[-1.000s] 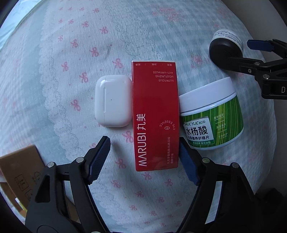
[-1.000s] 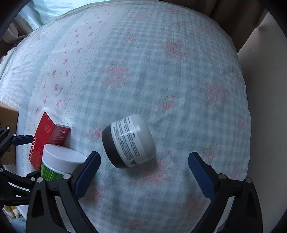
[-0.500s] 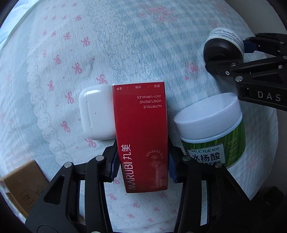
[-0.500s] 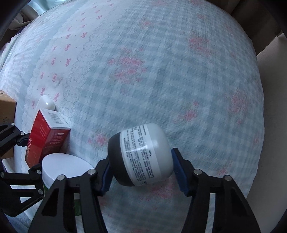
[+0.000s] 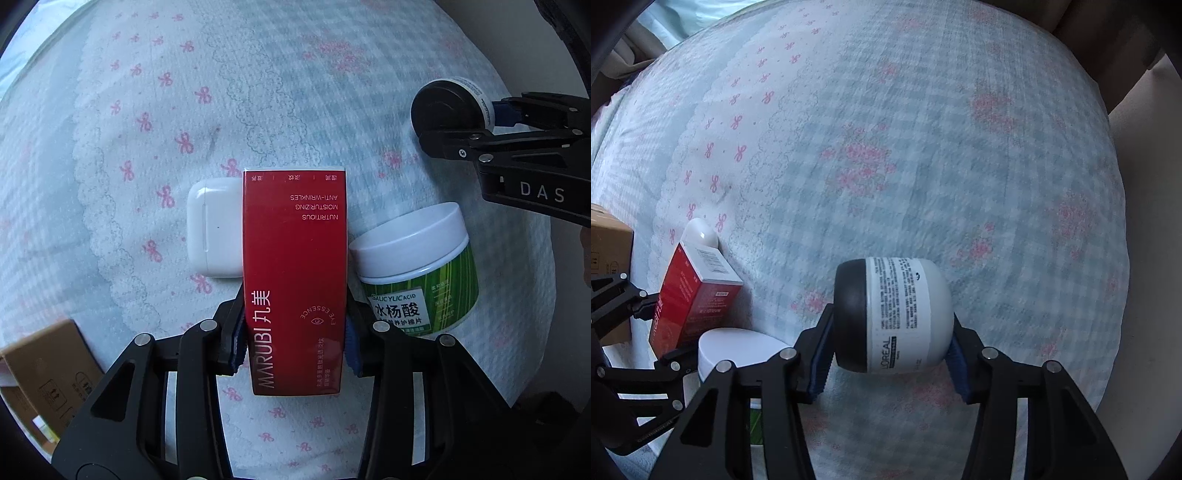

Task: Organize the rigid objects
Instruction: 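Grasp the red MARUBI box with left tool while right tool grasps L'Oreal jar, then lift the red box and L'Oreal jar toward the cardboard box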

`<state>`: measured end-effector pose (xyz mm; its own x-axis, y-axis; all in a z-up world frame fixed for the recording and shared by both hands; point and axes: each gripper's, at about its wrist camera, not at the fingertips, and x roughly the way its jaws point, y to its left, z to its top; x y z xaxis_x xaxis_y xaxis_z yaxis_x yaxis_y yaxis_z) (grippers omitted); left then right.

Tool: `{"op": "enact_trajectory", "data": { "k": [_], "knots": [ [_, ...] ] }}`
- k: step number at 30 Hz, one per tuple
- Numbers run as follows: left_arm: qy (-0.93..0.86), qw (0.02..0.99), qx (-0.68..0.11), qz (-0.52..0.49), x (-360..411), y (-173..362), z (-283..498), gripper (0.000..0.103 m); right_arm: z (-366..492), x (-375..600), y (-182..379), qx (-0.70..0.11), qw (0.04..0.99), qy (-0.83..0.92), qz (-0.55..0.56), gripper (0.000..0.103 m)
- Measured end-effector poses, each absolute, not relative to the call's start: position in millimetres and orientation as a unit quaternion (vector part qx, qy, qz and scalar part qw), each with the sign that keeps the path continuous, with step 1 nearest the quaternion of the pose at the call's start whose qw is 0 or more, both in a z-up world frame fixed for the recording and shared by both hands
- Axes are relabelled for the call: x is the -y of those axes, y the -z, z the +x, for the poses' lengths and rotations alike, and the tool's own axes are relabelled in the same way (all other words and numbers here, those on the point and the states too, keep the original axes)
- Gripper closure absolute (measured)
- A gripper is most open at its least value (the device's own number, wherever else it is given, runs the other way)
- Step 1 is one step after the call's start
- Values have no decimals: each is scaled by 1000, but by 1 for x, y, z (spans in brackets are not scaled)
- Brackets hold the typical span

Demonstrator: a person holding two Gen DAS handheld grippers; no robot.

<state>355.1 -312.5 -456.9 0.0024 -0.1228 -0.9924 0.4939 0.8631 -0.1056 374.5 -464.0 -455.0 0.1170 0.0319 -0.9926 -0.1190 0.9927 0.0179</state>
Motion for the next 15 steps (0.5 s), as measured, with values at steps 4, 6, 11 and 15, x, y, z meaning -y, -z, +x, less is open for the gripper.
{"op": "enact_trajectory", "data": {
  "k": [4,6,11,15],
  "knots": [
    [220,707,-660,125,303,436,354,65,372,469,438,-656,754,-37,-7,56],
    [220,715,-653,116,296,423,353,65,366,473,427,-652,757,-33,5,56],
    [216,735,-637,89,273,379,347,65,353,472,391,-638,769,-29,18,57],
    [212,749,-624,64,259,343,339,65,333,463,352,-625,780,-33,12,57]
  ]
}}
